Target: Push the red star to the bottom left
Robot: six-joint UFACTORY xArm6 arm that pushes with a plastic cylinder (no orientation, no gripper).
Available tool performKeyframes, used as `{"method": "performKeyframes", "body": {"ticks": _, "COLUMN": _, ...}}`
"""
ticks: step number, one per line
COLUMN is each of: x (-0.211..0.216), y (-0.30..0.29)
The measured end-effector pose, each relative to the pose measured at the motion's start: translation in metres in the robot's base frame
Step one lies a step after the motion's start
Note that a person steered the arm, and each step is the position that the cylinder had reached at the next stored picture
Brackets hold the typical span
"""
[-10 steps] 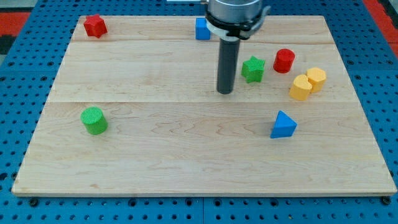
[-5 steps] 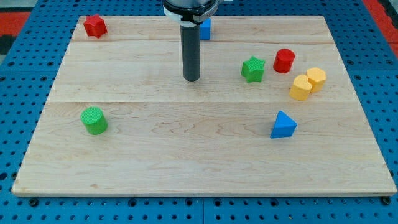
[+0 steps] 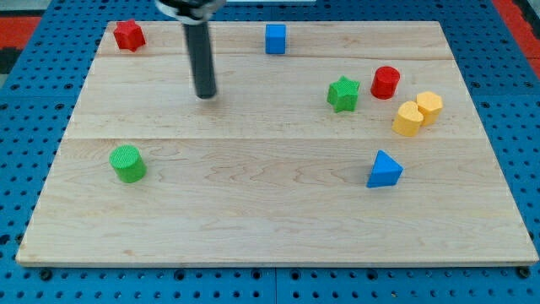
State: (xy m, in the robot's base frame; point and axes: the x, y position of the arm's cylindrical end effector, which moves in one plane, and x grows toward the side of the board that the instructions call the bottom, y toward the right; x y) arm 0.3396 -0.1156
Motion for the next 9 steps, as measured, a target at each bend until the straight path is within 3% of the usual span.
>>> {"method": "performKeyframes", "body": {"ticks": 2, "x": -0.109, "y": -0.005}}
{"method": "performKeyframes", "body": {"ticks": 3, "x": -0.145, "y": -0.067}}
{"method": "performKeyframes", "body": {"ticks": 6, "x": -0.121, "y": -0.146}}
{"method": "performKeyframes", "body": {"ticks": 7, "x": -0.124, "y": -0.124}}
{"method": "performKeyframes", "body": {"ticks": 8, "x": -0.074, "y": -0.128}}
{"method": "performKeyframes", "body": {"ticks": 9, "x": -0.073, "y": -0.12}}
